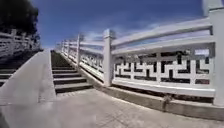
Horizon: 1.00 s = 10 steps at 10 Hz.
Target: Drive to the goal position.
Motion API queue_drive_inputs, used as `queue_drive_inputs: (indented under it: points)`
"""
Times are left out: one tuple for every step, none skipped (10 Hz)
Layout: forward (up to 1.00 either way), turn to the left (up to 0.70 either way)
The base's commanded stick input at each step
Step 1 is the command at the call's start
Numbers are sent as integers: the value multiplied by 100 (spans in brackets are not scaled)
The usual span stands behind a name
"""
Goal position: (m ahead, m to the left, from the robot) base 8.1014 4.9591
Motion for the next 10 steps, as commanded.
queue_drive_inputs:
  points:
    - [45,0]
    - [45,0]
    - [45,15]
    - [45,27]
    - [45,27]
    - [45,27]
    - [45,27]
    - [45,27]
    - [45,27]
    - [45,27]
